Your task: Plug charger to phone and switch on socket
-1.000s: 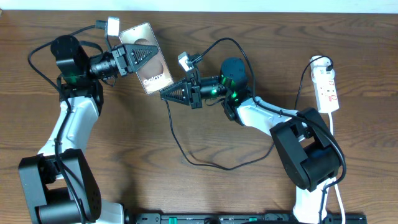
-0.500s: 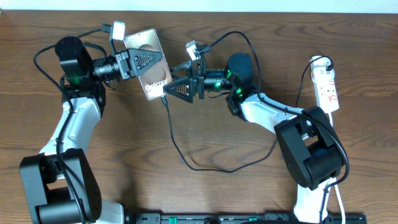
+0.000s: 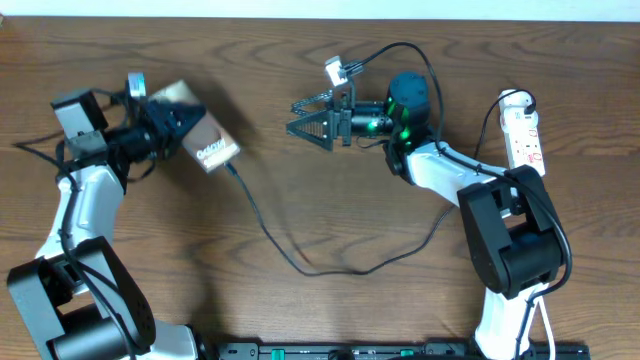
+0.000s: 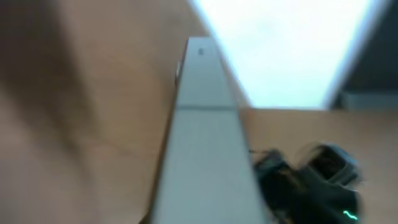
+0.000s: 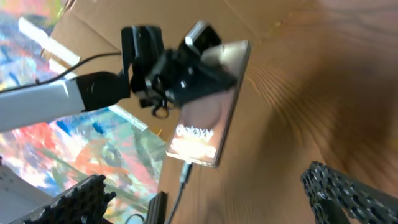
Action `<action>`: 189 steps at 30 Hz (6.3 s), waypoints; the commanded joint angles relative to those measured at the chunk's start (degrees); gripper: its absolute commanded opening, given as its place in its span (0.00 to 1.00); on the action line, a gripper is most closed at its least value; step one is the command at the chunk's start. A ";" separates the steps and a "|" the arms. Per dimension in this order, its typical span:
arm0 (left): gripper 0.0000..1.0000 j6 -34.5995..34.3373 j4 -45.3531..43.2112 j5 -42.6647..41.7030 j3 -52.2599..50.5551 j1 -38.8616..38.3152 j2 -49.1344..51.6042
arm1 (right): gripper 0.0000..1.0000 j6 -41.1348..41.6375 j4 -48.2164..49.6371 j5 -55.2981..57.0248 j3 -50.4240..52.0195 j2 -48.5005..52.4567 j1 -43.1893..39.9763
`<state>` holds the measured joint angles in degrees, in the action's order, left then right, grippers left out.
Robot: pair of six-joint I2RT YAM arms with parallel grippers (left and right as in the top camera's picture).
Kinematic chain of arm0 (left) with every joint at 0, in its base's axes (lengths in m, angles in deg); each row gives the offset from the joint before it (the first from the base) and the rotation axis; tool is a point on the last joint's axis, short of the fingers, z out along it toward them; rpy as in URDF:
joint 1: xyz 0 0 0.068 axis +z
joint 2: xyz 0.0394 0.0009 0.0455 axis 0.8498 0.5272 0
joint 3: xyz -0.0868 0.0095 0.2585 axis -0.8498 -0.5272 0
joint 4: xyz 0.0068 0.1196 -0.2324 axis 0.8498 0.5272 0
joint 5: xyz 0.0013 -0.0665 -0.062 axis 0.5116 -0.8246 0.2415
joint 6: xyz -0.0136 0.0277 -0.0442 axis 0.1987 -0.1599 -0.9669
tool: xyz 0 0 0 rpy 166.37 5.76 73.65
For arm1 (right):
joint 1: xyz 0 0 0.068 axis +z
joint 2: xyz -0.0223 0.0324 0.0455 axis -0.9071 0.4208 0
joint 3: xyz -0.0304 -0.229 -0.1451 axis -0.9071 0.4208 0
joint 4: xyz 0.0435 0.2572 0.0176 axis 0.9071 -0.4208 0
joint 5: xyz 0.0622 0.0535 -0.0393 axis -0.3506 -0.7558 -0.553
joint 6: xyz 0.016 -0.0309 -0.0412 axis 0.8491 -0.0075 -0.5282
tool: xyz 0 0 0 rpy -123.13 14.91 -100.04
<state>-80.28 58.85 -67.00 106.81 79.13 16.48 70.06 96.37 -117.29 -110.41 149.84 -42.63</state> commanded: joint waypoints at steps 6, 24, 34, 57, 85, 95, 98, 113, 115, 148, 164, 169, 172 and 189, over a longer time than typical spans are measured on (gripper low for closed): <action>0.08 9.68 13.14 25.49 0.33 -2.97 -0.31 | 0.99 -8.04 -12.07 -0.59 -0.87 -0.98 -1.44; 0.08 9.68 15.63 36.28 -3.89 -6.29 1.62 | 0.99 -13.90 -22.99 0.96 -0.85 -0.98 -1.27; 0.07 8.59 15.21 33.46 -3.98 -6.29 8.17 | 0.99 -14.60 -23.02 1.18 -0.85 -0.98 -0.35; 0.14 8.59 16.65 33.27 -3.98 -6.29 8.17 | 0.99 -15.45 -24.28 1.77 -0.85 -0.98 -0.24; 0.53 8.61 24.20 35.10 -3.98 -6.29 8.17 | 0.99 -16.11 -25.09 1.77 -0.85 -0.98 -0.26; 0.77 9.75 25.11 44.92 -3.89 -6.25 4.15 | 0.99 -16.39 -25.55 1.84 -0.85 -0.98 -0.26; 0.84 9.99 25.09 45.07 -3.85 -6.25 -0.42 | 0.99 -16.48 -27.30 4.31 -0.85 -0.98 -0.26; 0.88 12.48 25.24 35.10 -3.80 -6.25 -20.17 | 0.99 -22.93 -74.69 46.34 -9.81 -10.93 -0.31; 0.88 12.48 25.24 35.10 -3.80 -6.25 -20.81 | 0.99 -22.93 -81.07 52.11 -12.00 -14.58 -0.66; 0.88 13.62 26.56 35.15 -3.80 -6.29 -20.87 | 0.99 -61.70 -117.33 30.71 -48.87 -1.68 -48.43; 0.88 14.60 27.54 35.39 -3.80 -6.29 -20.87 | 0.99 -66.01 -118.03 43.71 -49.16 5.16 -48.85; 0.88 14.62 27.54 35.80 -3.80 -6.29 -20.87 | 0.99 -66.01 -117.74 43.85 -49.11 6.88 -48.87; 0.88 14.62 27.54 35.80 -3.80 -6.29 -20.87 | 0.99 -66.01 -117.42 44.02 -49.11 8.33 -48.85; 0.88 14.62 27.52 35.80 -3.80 -6.29 -20.87 | 0.99 -68.59 -116.98 36.41 -49.11 17.03 -48.63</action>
<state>-67.05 86.35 -31.50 103.05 72.86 -4.04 3.16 -20.76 -77.71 -158.52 165.71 -90.83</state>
